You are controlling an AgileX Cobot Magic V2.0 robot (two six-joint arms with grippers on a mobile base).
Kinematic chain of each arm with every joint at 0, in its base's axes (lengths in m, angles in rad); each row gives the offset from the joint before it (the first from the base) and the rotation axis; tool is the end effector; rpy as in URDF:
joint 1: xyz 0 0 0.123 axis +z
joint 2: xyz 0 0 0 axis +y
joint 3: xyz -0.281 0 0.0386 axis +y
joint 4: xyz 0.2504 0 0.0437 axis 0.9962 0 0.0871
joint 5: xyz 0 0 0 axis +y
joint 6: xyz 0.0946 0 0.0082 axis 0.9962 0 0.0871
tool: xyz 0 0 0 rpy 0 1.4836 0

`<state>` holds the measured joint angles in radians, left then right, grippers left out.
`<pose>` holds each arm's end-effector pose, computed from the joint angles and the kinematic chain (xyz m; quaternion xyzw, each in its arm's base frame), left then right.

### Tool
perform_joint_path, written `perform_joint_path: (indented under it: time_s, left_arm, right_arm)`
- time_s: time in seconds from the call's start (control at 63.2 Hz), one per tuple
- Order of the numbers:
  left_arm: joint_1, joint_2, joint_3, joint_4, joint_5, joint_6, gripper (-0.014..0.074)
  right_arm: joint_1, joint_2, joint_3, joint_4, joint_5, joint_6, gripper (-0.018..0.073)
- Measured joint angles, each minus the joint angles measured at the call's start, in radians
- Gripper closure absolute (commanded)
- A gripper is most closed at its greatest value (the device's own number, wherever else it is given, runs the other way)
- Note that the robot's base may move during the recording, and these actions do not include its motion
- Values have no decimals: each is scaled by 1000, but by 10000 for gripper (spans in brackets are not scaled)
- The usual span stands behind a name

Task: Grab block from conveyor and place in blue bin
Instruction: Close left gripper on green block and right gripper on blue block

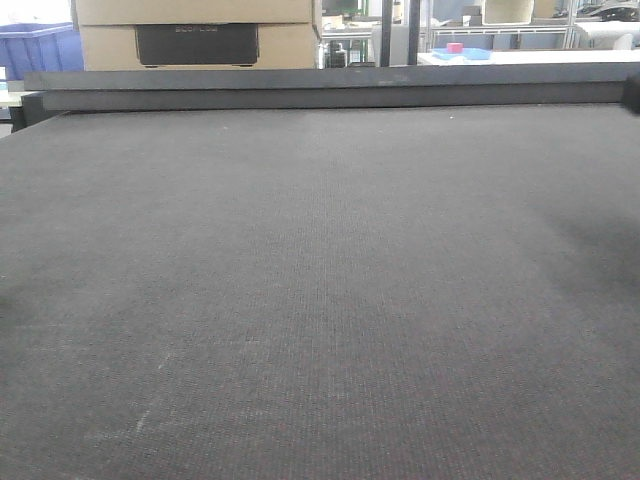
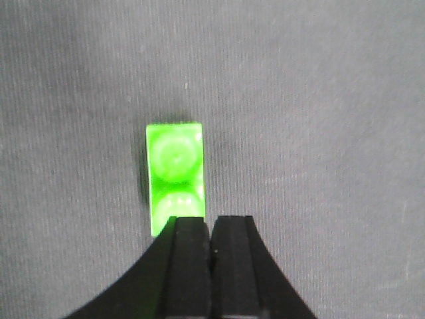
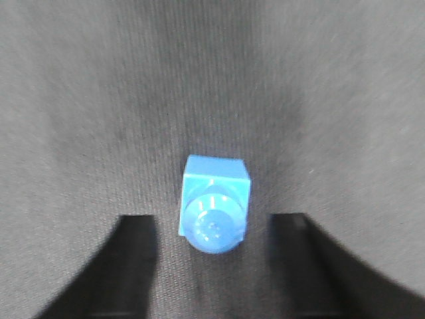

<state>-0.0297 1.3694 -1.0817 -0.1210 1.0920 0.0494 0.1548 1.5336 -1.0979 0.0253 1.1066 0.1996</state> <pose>0.2598 -0.0179 0.2862 0.0190 0.9885 -0.0556 0.1390 0.2807 0.0460 0.2449 0.0274 0.9979 0.0216 0.0549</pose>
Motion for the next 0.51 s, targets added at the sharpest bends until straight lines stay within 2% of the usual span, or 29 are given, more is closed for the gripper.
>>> perform_joint_path:
  time_s: [0.412,0.459,0.507]
  left_arm:
    - [0,-41,6,0,15,0,707]
    - [0,-46,6,0,16,0,707]
    - [0,-50,6,0,17,0,707]
  right_arm:
    - [0,163,0,6,-14,0,223]
    - [0,163,0,6,-14,0,251]
    - [0,163,0,6,-8,0,326]
